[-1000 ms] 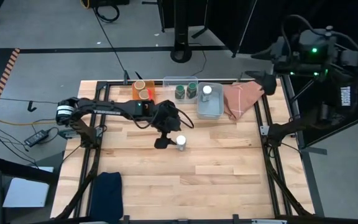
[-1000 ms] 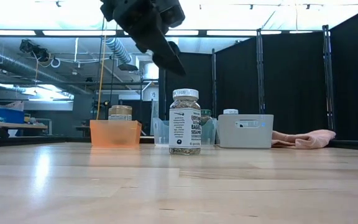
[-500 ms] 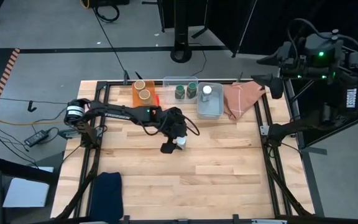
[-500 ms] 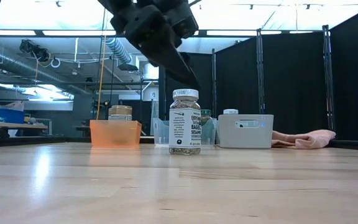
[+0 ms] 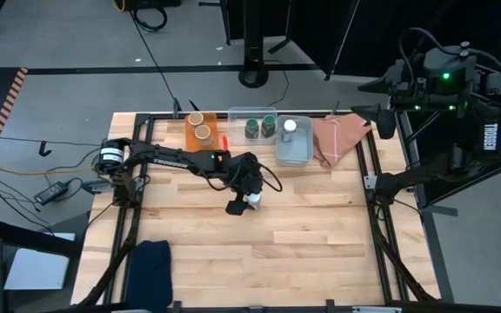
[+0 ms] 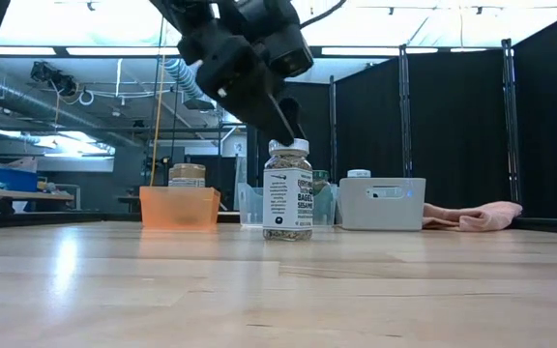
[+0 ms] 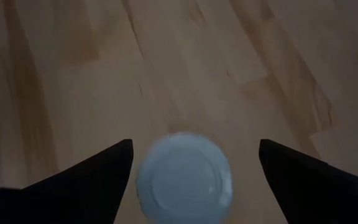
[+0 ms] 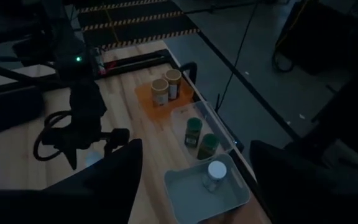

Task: Sort spices by type
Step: Put the white seasoning bottle into the gray bin

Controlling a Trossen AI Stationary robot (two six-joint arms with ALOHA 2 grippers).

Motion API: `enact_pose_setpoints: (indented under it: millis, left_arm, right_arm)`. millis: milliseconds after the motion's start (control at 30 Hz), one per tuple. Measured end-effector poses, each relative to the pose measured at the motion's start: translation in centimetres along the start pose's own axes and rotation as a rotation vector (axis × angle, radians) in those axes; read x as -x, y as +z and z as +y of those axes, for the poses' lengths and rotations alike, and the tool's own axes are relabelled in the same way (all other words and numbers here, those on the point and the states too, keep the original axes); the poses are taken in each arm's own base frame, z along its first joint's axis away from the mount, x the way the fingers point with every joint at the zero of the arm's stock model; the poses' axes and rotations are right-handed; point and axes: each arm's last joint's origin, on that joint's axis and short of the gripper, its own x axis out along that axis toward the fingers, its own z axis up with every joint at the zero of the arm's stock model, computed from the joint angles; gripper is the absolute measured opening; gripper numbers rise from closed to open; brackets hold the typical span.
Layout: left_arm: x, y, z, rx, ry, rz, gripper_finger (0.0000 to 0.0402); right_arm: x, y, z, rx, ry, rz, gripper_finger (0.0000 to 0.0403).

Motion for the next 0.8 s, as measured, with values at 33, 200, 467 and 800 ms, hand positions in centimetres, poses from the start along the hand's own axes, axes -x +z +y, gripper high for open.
enact_pose_setpoints:
  millis: [33, 200, 467, 800]
  left_arm:
    - [-0.1, 0.1, 0.1, -0.003, 0.003, -0.007, 0.0355]
    - [-0.9, -0.4, 0.2, 0.000, -0.005, 0.020, 0.0355]
    - [-2.3, -1.7, 0.5, -0.016, 0.007, 0.117, 0.0355]
    - [-2.5, -1.7, 0.7, -0.024, 0.035, 0.112, 0.0289]
  right_arm:
    - [0.0, 0.0, 0.0, 0.000, -0.001, 0.000, 0.0303]
    - [0.0, 0.0, 0.0, 0.000, 0.001, 0.001, 0.0300]
    - [0.0, 0.0, 0.0, -0.005, 0.000, 0.002, 0.0295]
    - [0.0, 0.0, 0.0, -0.016, 0.000, 0.003, 0.0286]
